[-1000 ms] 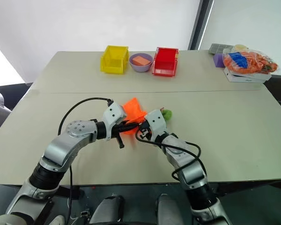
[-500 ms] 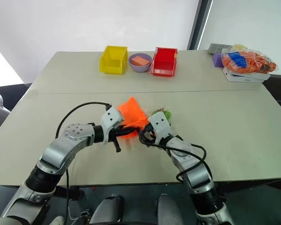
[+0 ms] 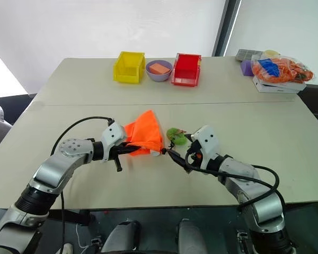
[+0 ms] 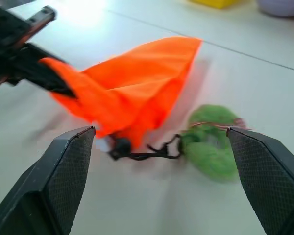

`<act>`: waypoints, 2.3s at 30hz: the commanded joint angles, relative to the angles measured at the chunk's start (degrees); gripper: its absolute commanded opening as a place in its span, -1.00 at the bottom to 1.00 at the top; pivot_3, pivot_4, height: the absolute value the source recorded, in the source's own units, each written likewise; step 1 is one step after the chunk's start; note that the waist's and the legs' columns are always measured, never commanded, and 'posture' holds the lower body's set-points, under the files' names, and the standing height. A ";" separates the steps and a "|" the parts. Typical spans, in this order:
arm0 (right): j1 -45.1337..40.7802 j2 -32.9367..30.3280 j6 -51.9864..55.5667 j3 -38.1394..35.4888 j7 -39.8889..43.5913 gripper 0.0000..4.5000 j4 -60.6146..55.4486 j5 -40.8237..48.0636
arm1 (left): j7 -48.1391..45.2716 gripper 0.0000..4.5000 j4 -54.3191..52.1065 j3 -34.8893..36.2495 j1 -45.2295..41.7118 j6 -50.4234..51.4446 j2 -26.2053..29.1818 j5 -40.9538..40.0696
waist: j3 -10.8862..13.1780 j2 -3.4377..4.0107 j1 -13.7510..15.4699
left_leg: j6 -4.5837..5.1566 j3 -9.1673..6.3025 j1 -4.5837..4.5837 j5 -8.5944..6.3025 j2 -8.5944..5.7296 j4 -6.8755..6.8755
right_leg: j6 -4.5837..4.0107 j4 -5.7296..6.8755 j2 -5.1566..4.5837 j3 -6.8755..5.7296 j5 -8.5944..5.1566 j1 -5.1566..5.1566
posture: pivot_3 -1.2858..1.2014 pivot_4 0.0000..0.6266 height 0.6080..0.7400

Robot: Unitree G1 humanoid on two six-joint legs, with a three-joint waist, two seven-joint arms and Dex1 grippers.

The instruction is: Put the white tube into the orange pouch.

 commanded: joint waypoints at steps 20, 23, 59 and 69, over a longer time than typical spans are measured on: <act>-11.20 8.74 -0.56 0.71 -10.33 0.62 21.79 -4.65 | -3.55 0.24 3.41 15.06 -0.69 1.19 0.97 -11.30 | 0.00 0.01 -0.09 | 0.01 -0.01 -0.02 0.01 0.01 -0.04 | -0.05 0.08 0.06 0.00 0.03 -0.05 | 0.03 -0.52 1.00; -10.69 8.65 -0.13 0.10 -9.87 -0.05 21.16 -3.91 | -3.98 0.24 5.15 17.51 -1.33 2.11 1.86 -12.82 | 0.00 0.02 -0.12 | 0.01 -0.01 -0.01 0.01 0.02 -0.04 | -0.04 0.10 0.07 0.00 0.03 -0.05 | 0.03 -0.52 1.00; -11.01 8.42 0.15 -15.04 -9.79 -1.00 -0.47 28.77 | -5.00 0.98 5.61 12.07 -8.26 4.28 -8.46 -16.94 | 0.00 0.03 -0.10 | 0.01 -0.02 0.00 0.01 0.02 -0.04 | -0.04 0.08 0.07 0.01 0.03 0.00 | 0.03 -0.52 1.00; -10.60 7.98 -1.58 -11.27 -9.80 -1.00 1.57 27.20 | -9.91 0.98 10.61 5.72 -13.40 -0.31 -11.28 -13.07 | 0.00 0.03 0.04 | 0.01 -0.02 -0.01 0.01 0.01 -0.03 | -0.04 0.06 0.08 0.01 0.03 0.00 | 0.03 -0.52 1.00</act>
